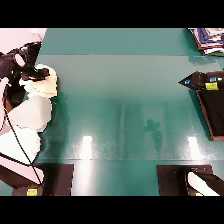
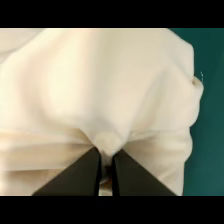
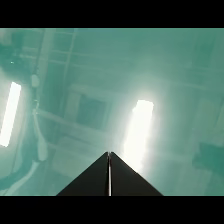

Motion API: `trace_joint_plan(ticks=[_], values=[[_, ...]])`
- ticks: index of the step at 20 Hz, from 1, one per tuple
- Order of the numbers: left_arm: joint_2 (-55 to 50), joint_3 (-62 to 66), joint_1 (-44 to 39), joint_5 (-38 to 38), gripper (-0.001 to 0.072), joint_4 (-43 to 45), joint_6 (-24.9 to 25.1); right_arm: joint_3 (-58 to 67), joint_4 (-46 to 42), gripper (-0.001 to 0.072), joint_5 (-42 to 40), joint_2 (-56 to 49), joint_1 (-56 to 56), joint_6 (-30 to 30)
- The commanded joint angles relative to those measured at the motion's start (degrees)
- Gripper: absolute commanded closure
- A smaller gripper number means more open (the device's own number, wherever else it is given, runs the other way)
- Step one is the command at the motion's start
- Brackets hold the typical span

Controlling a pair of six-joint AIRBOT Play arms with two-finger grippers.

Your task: Fold the shirts.

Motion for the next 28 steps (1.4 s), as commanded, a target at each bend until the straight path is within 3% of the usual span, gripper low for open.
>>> trace_joint_plan(ticks=[1, 5, 9, 14, 18, 20, 21, 22, 23, 28], values=[[2.5, 3.8, -0.5, -3.9, 0.0684, -3.4, 0.7, 0.1, 0.5, 0.0692, -0.4, 0.5, -0.4, 0.1], [15.9, 11.8, -5.3, -6.1, 0.0684, -3.3, 4.1, 0.1, 0.5, 0.0692, -7.4, 5.6, -2.2, 0.0], [29.7, 17.9, -15.5, -11.3, 0.0685, -1.3, 4.8, 0.3, 0.5, 0.0692, -15.4, 12.3, -6.3, 0.0], [33.3, 16.9, -35.7, -23.3, 0.0686, 2.7, -0.3, 11.2, 0.4, 0.0692, -9.7, 10.8, -9.4, -0.2], [29.3, 8.0, -51.8, -20.5, 0.0683, 1.7, -6.2, 20.1, 0.3, 0.0692, -3.1, 5.7, -9.6, -0.3], [26.3, 1.4, -57.7, -16.0, 0.0681, -4.2, -6.1, 23.0, 0.4, 0.0692, 0.3, 3.7, -9.6, -0.3], [24.9, -1.4, -59.7, -13.5, 0.0609, -7.1, -5.7, 23.6, 0.4, 0.0692, 1.2, 3.1, -9.6, -0.3], [23.6, -3.9, -61.2, -10.9, 0.0298, -8.8, -5.6, 23.8, 0.4, 0.0692, 1.9, 2.8, -9.6, -0.3], [22.3, -5.5, -62.1, -8.9, 0.0043, -8.9, -5.7, 23.2, 0.4, 0.0692, 2.1, 2.8, -9.6, -0.3], [21.1, -5.3, -52.9, -9.5, 0.0042, -5.7, -4.1, 16.2, 0.3, 0.0692, 1.3, 6.6, -9.6, -0.3]])
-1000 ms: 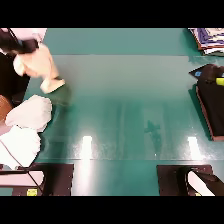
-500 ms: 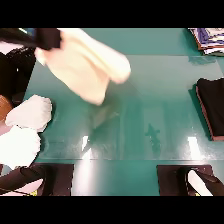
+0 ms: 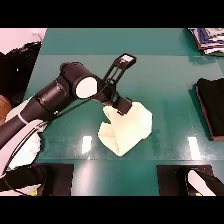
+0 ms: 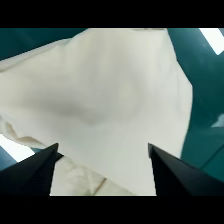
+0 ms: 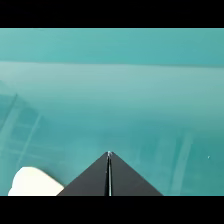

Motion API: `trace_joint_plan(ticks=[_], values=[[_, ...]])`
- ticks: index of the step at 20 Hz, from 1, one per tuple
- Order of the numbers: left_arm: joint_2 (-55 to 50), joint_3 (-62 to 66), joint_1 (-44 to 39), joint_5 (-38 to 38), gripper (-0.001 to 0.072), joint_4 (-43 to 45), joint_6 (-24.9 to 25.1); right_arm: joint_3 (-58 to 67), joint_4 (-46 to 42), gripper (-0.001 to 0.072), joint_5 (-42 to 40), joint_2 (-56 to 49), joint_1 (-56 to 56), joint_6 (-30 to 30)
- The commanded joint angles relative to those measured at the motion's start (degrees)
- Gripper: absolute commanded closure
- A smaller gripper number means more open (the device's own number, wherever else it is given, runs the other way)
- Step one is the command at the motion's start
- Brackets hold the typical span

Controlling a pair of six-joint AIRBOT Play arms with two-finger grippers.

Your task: Fold the shirts.

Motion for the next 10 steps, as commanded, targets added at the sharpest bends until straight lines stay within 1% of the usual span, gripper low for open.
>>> trace_joint_plan(ticks=[1, 3, 5, 7, 10], values=[[-0.9, -1.1, 7.2, -0.2, 0.0043, 0.2, 1.4, -4.4, 0.0, 0.0692, 0.1, 2.4, 0.0, 0.0], [-1.5, -2.3, 13.5, -1.0, 0.0043, -3.3, 2.8, -7.3, 0.0, 0.0692, -0.5, 4.1, 0.0, 0.0], [-3.6, -4.5, 18.4, -0.6, 0.0043, -11.2, 7.8, -10.2, 0.0, 0.0692, -1.3, 5.4, 0.0, 0.0], [-7.5, -6.5, 21.5, 0.0, 0.0043, -18.1, 12.2, -12.2, 0.0, 0.0692, -1.2, 6.4, 0.0, 0.0], [-14.8, -6.5, 23.1, 1.5, 0.0043, -21.8, 13.2, -14.5, 0.1, 0.0692, -0.7, 6.8, 0.0, 0.4]])
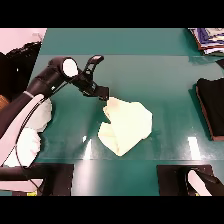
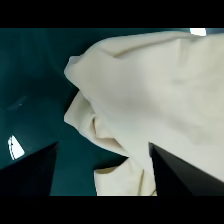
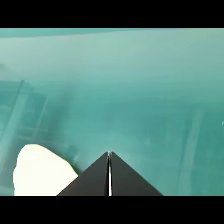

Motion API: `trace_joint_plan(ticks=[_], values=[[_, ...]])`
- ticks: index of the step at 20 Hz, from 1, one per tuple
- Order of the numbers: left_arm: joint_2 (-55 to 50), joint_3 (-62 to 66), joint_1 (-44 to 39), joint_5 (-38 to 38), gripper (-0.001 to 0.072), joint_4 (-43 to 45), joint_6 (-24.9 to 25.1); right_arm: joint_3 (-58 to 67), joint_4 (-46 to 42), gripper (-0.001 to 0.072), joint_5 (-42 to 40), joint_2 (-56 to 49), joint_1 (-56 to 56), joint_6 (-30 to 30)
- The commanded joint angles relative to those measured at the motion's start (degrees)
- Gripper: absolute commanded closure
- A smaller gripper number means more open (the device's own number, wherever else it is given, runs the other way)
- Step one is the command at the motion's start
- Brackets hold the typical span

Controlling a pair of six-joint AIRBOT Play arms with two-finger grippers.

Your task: Fold the shirts.

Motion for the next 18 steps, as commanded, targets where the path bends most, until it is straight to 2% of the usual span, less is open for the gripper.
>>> trace_joint_plan(ticks=[1, 5, 6, 7, 9, 11, 12, 15, 18], values=[[-7.3, -0.9, 2.8, 2.1, 0.0043, -7.1, 3.1, -3.0, 0.1, 0.0692, 0.8, 0.8, 0.0, 0.4], [-10.9, -0.9, 2.7, 8.1, 0.0045, -14.3, 4.8, -3.8, 0.0, 0.0692, 3.2, 0.2, 1.1, 0.5], [-10.9, -0.7, 2.7, 9.4, 0.0111, -15.6, 4.9, -3.8, -0.1, 0.0692, 3.5, -0.1, 1.8, 0.5], [-10.9, -0.7, 2.7, 10.3, 0.0267, -17.2, 6.3, -3.8, -0.4, 0.0693, 3.7, -0.5, 2.5, 0.5], [-10.9, -0.7, 2.7, 11.3, 0.0440, -18.1, 7.6, -3.8, -0.4, 0.0692, 4.4, -1.7, 4.3, 0.8], [-10.9, -0.7, 2.7, 11.2, 0.0485, -18.1, 7.6, -3.8, -0.5, 0.0692, 5.8, -3.7, 6.5, 1.2], [-10.9, -0.7, 2.8, 11.1, 0.0675, -17.9, 7.7, -3.8, -0.5, 0.0693, 6.8, -4.7, 7.4, 1.3], [-9.9, 0.9, 4.6, 7.6, 0.0683, -15.7, 7.6, -3.8, -0.7, 0.0692, 10.7, -8.8, 9.6, 1.4], [-6.4, 5.2, 7.8, 3.8, 0.0683, -8.0, 7.6, -3.8, -4.2, 0.0692, 12.6, -13.6, 11.9, 2.9]])
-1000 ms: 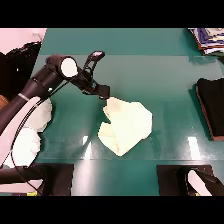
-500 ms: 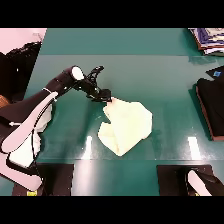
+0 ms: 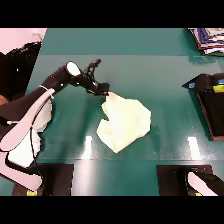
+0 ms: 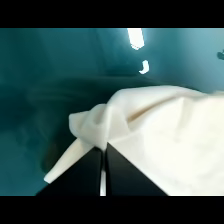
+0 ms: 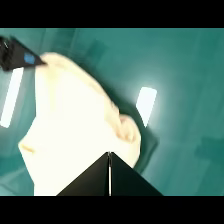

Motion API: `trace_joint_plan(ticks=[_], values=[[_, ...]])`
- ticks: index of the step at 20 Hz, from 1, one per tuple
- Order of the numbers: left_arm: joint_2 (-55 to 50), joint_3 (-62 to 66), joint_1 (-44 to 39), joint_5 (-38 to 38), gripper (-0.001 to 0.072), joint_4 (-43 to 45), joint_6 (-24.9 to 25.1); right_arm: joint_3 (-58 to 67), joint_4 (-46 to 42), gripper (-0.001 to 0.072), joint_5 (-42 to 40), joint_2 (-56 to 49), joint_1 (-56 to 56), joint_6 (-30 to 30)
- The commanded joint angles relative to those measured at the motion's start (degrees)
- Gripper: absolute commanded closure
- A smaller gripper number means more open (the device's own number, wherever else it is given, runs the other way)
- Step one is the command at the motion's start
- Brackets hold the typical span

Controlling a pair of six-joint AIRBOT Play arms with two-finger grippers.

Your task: Fold the shirts.

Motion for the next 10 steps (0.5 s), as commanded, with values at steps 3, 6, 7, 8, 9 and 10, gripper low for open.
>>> trace_joint_plan(ticks=[3, 6, 7, 8, 9, 10], values=[[7.1, 4.5, 4.4, -4.2, 0.0683, 8.8, 0.5, 0.0, -4.3, 0.0361, 2.8, -10.3, 6.6, 2.4], [8.8, 4.6, 4.4, -5.2, 0.0682, 10.1, 2.7, 0.0, -3.2, 0.0186, 0.3, -18.7, 13.2, 2.4], [8.8, 4.6, 4.4, -6.0, 0.0682, 10.3, 2.8, 0.0, -3.0, 0.0186, -1.1, -22.0, 15.3, 2.3], [8.8, 4.6, 4.4, -6.8, 0.0682, 10.3, 2.8, 0.0, -3.0, 0.0186, -2.6, -24.9, 16.9, 2.3], [8.8, 4.6, 4.4, -7.4, 0.0682, 10.6, 2.8, 0.0, -2.9, 0.0186, -3.9, -27.9, 18.4, 2.3], [8.8, 4.6, 4.4, -7.8, 0.0682, 10.9, 2.8, 0.0, -0.8, 0.0187, -5.0, -30.8, 19.4, 2.3]])
